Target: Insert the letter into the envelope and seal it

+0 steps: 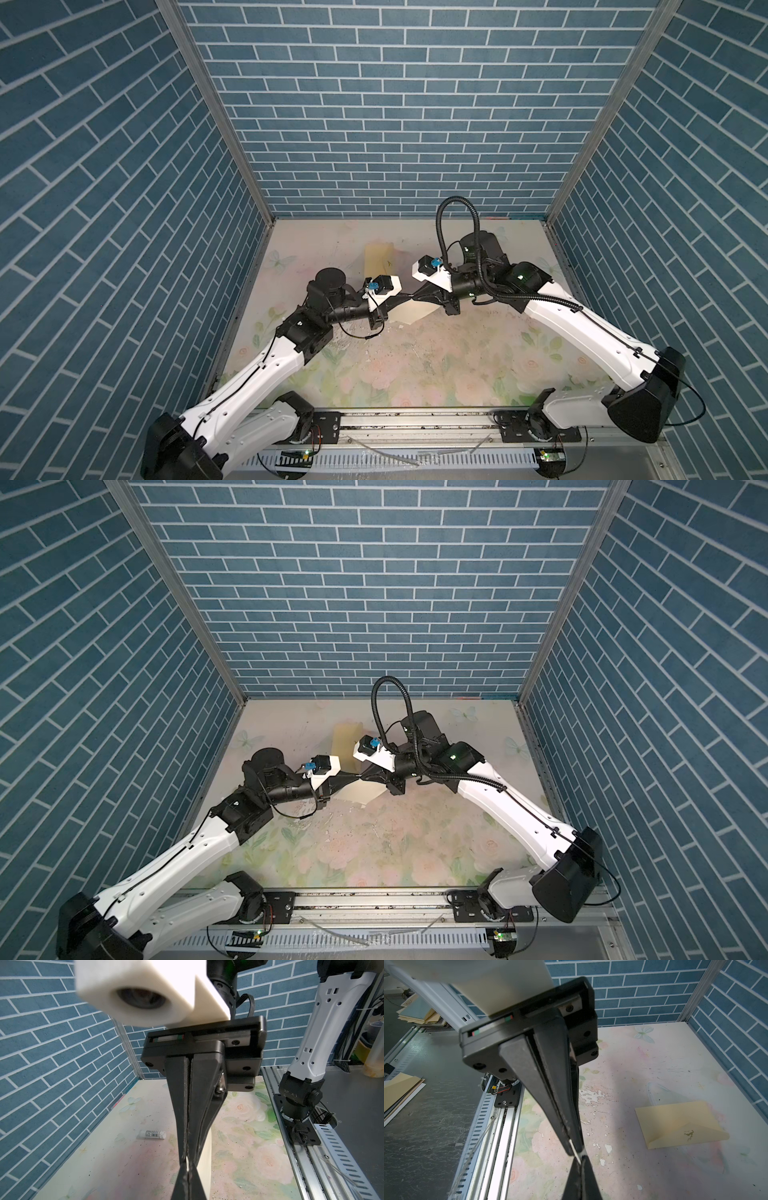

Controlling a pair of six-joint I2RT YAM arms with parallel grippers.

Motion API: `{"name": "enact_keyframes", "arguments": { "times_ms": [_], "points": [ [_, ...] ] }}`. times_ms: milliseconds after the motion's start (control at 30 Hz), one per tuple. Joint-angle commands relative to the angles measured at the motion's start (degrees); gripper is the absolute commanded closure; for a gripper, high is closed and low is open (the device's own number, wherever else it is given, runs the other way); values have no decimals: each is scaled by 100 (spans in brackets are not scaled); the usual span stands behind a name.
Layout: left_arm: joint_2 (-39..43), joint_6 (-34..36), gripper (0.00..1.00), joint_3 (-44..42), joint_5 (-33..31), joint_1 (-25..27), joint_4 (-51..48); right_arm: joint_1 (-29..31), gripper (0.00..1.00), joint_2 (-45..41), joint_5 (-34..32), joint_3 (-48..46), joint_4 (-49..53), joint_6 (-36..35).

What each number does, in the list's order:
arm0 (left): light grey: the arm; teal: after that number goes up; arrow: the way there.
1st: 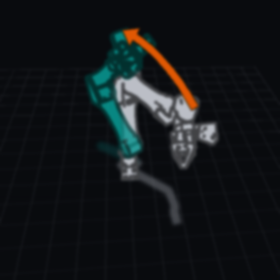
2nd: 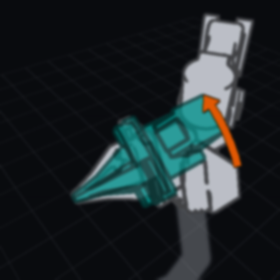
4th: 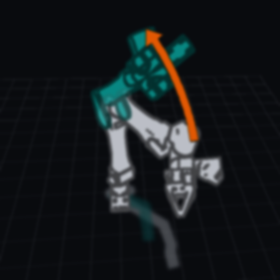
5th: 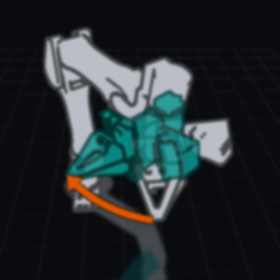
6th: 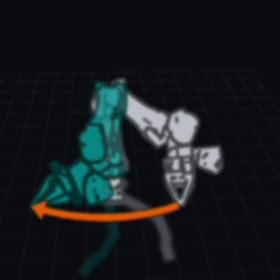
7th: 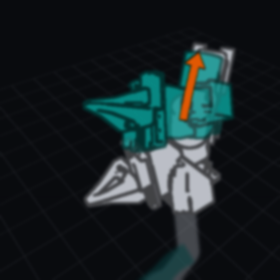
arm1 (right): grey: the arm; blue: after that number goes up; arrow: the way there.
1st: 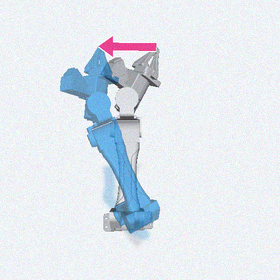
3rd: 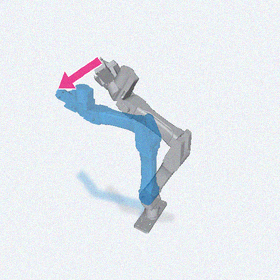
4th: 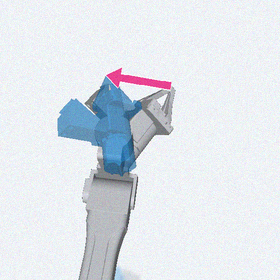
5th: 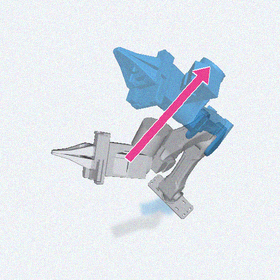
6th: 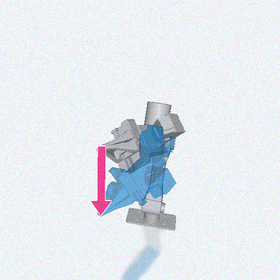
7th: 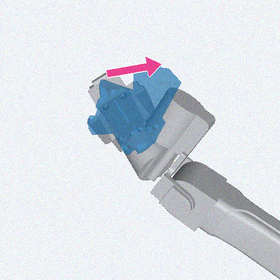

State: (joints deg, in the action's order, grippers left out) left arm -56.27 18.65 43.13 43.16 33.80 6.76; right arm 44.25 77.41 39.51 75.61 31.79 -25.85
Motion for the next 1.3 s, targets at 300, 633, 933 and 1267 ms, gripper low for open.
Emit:
{"name": "enact_keyframes", "arguments": {
  "times_ms": [300, 633, 933, 1267],
  "points": [
    [0, -42, 90, -227, 9, 39, 115, 36, 100, -487, -131, -382, -393, -308],
    [-24, -7, 99, -297, -3, 39, 99, 29, 100, -636, -315, -463, -410, -397],
    [28, 7, 91, -446, -60, 36, 79, -31, 100, -862, -571, -555, -331, -483],
    [39, 24, 95, -508, -106, 37, 14, -230, 100, -1080, -692, -631, -258, -518]
  ]
}}
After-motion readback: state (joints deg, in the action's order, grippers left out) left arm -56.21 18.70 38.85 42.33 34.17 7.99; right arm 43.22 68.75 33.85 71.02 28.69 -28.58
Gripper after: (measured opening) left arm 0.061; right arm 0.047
